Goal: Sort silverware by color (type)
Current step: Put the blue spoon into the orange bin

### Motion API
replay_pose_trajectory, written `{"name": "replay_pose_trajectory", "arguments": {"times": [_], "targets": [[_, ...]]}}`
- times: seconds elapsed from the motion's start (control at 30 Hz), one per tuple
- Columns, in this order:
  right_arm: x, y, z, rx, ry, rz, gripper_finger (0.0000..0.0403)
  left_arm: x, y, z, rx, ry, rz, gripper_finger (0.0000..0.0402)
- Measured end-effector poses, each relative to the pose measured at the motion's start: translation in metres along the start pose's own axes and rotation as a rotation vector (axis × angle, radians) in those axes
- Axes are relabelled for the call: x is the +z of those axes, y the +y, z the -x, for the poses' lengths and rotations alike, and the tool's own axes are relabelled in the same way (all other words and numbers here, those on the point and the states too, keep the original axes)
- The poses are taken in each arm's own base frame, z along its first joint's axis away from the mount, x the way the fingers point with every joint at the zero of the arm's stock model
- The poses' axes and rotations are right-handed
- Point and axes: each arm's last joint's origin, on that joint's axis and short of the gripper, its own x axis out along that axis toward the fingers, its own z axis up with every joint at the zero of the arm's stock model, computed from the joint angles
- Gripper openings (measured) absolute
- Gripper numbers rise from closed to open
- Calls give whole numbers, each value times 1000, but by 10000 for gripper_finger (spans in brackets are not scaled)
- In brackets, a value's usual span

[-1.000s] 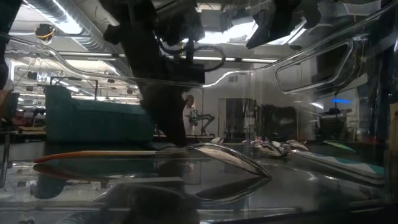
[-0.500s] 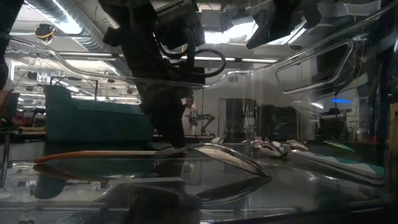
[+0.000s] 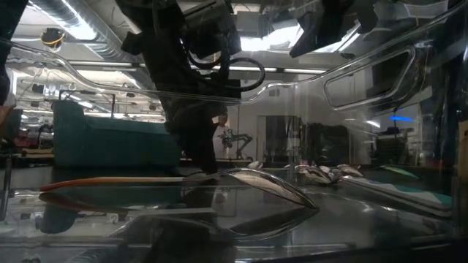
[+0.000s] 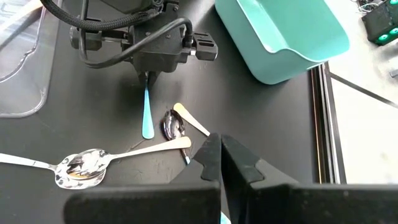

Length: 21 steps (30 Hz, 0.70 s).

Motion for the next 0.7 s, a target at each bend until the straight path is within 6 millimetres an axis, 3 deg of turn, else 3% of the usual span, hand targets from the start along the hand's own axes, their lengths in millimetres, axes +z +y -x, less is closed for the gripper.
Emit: {"name": "replay_pose_trajectory", "arguments": {"times": [0.37, 0.7], "targets": [[-1, 0, 0, 3, 6, 1, 0, 7, 4, 20, -2, -48, 88, 2], [-1, 0, 0, 3, 7, -15, 0, 12, 6, 80, 6, -177, 211, 1]]}}
